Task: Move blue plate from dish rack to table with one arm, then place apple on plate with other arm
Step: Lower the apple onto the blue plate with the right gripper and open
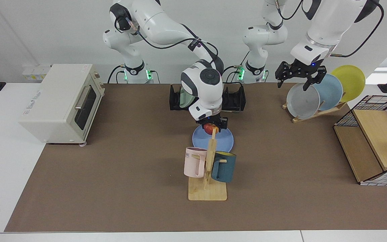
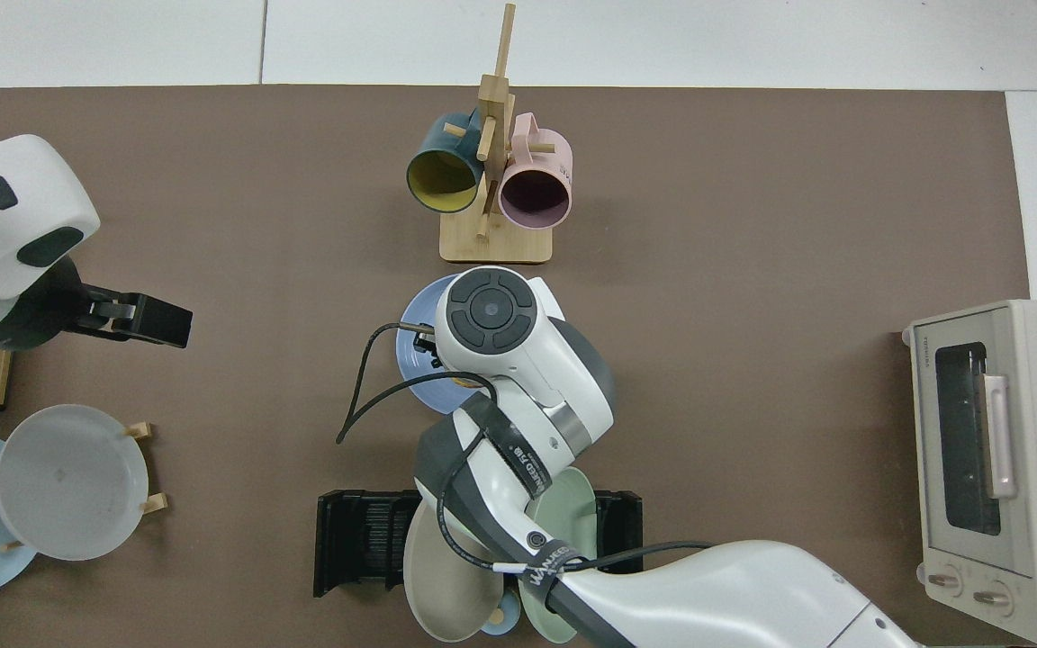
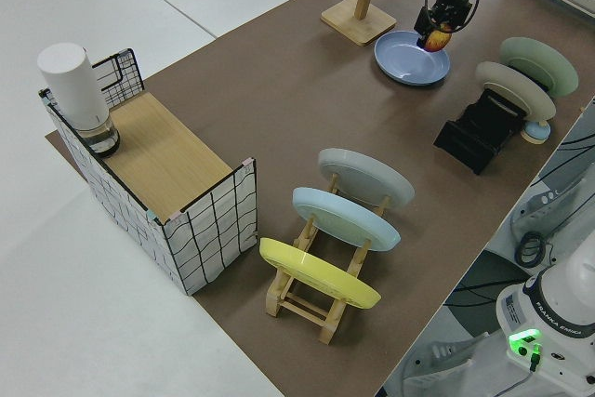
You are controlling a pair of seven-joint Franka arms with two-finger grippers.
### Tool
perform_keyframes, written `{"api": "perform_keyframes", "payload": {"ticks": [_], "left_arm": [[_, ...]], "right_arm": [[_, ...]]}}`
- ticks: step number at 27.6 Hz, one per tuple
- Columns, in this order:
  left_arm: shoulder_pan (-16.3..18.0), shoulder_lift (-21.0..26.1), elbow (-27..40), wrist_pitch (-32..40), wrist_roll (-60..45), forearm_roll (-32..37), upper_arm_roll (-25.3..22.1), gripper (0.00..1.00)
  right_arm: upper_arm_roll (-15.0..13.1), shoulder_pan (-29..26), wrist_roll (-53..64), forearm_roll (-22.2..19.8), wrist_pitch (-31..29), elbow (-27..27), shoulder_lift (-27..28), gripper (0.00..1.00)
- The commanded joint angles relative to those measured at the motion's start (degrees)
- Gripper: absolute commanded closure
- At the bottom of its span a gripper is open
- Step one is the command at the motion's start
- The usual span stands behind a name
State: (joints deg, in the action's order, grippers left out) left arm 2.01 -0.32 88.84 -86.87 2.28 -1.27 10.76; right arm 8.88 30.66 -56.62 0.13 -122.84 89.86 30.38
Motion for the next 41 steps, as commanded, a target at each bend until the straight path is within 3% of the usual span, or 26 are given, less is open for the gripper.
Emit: {"api": "perform_keyframes", "payload": {"ticks": [1, 13, 14, 15, 16, 18, 25, 33, 41], "left_arm": [[0.2, -0.1, -0.9, 1.4, -0.6, 0.9, 0.0, 0.0], [0.2, -0.1, -0.9, 1.4, -0.6, 0.8, 0.0, 0.0], [0.2, -0.2, -0.9, 1.4, -0.6, 0.8, 0.0, 0.0], [0.2, -0.2, -0.9, 1.4, -0.6, 0.8, 0.0, 0.0], [0.2, -0.1, -0.9, 1.4, -0.6, 0.8, 0.0, 0.0], [0.2, -0.2, -0.9, 1.4, -0.6, 0.8, 0.0, 0.0], [0.2, -0.2, -0.9, 1.4, -0.6, 0.8, 0.0, 0.0], [0.2, -0.2, -0.9, 1.4, -0.6, 0.8, 0.0, 0.0], [0.2, -0.2, -1.0, 1.4, -0.6, 0.8, 0.0, 0.0]], "right_arm": [[-0.1, 0.2, -1.7, -2.0, -2.0, -1.2, 1.8, 1.0], [-0.1, 0.2, -1.7, -2.2, -4.3, -0.1, 4.0, 1.0], [-0.1, 0.0, -1.7, -2.2, -4.4, 0.2, 4.0, 0.95], [-0.1, -0.1, -1.7, -2.2, -4.5, 0.4, 4.0, 0.84], [-0.1, -0.1, -1.7, -2.0, -4.5, 0.5, 4.0, 0.66], [-0.1, 0.1, -1.8, -1.2, -4.3, 0.5, 4.0, 0.0], [-0.1, 0.4, -1.7, -2.1, -2.1, -0.3, 3.2, 0.0], [-0.2, -0.3, -1.0, -2.2, 5.0, -3.5, 0.2, 0.0], [-0.3, -3.7, 3.3, -1.2, 5.4, -4.1, -3.6, 0.0]]}}
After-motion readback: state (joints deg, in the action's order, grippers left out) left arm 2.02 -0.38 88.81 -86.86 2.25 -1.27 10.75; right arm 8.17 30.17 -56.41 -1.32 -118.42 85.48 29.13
